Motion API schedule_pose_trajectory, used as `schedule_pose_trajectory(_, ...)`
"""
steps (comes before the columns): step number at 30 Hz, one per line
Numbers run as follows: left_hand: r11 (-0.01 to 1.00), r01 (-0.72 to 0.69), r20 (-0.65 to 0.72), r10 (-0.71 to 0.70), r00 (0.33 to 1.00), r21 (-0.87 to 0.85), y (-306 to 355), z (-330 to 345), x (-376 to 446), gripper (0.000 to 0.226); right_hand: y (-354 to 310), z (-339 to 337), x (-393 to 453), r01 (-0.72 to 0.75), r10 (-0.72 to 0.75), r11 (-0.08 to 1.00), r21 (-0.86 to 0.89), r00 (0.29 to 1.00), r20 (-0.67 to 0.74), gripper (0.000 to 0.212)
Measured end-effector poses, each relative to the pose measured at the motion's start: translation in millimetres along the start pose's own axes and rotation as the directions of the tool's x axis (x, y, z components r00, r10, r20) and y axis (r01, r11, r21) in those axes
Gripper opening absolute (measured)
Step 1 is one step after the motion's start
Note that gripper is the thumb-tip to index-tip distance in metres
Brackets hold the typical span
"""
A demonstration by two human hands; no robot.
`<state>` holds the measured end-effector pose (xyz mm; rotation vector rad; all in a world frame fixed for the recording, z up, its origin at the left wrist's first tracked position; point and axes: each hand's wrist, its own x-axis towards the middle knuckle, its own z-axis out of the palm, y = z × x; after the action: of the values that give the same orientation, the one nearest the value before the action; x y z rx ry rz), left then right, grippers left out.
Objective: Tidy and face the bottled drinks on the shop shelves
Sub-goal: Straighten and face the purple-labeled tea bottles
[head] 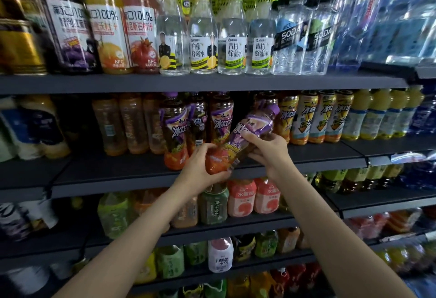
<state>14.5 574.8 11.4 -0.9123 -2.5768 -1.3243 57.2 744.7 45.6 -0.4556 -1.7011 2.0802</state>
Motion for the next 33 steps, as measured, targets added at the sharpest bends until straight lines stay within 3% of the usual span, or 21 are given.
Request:
schedule_pose_trajectory(2,0.970,0.103,0.137,-0.074,0.988,-0.222,2,-11,0,0.065,-9,0,-3,0.077,-0.072,0.995,-0.061,0.994,0.077,0.042)
schedule_pose_trajectory(5,0.808,0.328,0.349,-0.164,0.923,-0.489,5,-20,1,0.072,-16,-4,-10,0.127,-0.111,0.989,-0.069,0.973,0.205,0.030)
schedule_pose_trajectory(7,0.785,0.366,0.405,-0.162,0.900,-0.500,6,-20,0,0.076,-16,-7,-11,0.152,-0.121,0.983,-0.098,0.955,0.270,0.028)
schedule_pose_trajectory(10,0.820,0.346,0.414,-0.150,0.898,-0.455,6,-15,-4,0.060,-22,-5,-9,0.121,-0.059,0.972,-0.200,0.955,0.291,0.047)
schedule_pose_trajectory(14,0.887,0.275,0.365,-0.133,0.922,-0.372,16,-10,-4,0.018,-30,7,-9,0.043,0.001,0.934,-0.355,0.993,0.122,0.074)
schedule_pose_trajectory(18,0.949,0.167,0.331,-0.072,0.941,-0.269,19,-15,-1,0.026,-21,4,-8,0.066,-0.062,0.951,-0.301,0.998,0.025,0.078)
schedule_pose_trajectory(20,0.935,0.218,0.375,-0.103,0.921,-0.278,15,-19,0,0.036,-21,-1,-7,0.092,-0.075,0.969,-0.231,0.994,0.080,0.074)
schedule_pose_trajectory(22,0.852,0.341,0.446,-0.145,0.883,-0.398,14,-24,1,0.045,-26,-4,-9,0.143,-0.104,0.966,-0.216,0.978,0.183,0.077)
schedule_pose_trajectory(24,0.771,0.424,0.507,-0.153,0.848,-0.475,15,-27,2,0.038,-30,-6,-11,0.194,-0.126,0.955,-0.225,0.951,0.283,0.078)
schedule_pose_trajectory(27,0.742,0.448,0.566,-0.113,0.816,-0.498,18,-26,-2,0.032,-30,-9,-14,0.232,-0.141,0.954,-0.188,0.904,0.403,0.081)
schedule_pose_trajectory(30,0.839,0.299,0.429,-0.087,0.899,-0.455,20,-16,-5,0.031,-27,-11,-14,0.271,-0.171,0.944,-0.190,0.889,0.424,0.082)
schedule_pose_trajectory(33,0.974,0.069,0.100,-0.048,0.994,-0.217,13,1,-3,0.045,-22,-5,-12,0.328,-0.232,0.885,-0.329,0.926,0.299,0.082)
